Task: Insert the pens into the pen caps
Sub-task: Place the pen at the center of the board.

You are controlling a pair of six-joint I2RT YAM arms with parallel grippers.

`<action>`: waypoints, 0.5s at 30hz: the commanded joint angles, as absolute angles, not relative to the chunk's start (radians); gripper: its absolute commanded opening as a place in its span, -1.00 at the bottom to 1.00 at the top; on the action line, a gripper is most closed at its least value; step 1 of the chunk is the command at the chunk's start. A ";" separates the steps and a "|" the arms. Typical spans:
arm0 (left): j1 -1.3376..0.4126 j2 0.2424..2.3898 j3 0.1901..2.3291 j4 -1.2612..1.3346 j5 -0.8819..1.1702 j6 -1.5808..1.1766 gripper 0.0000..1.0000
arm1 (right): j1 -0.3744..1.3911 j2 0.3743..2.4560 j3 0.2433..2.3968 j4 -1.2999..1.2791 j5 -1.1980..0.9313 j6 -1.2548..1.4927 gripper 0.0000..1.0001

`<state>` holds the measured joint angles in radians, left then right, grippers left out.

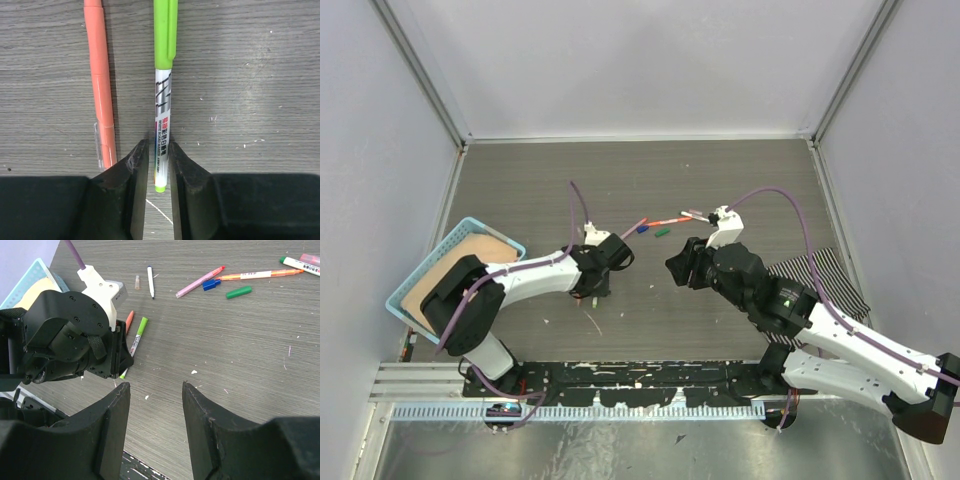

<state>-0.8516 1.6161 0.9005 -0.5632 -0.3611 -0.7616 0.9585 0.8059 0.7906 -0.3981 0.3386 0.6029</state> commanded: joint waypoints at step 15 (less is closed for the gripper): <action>-0.845 1.436 1.038 -0.688 -0.385 -0.646 -0.08 | 0.962 0.801 0.809 -0.383 0.394 0.636 0.03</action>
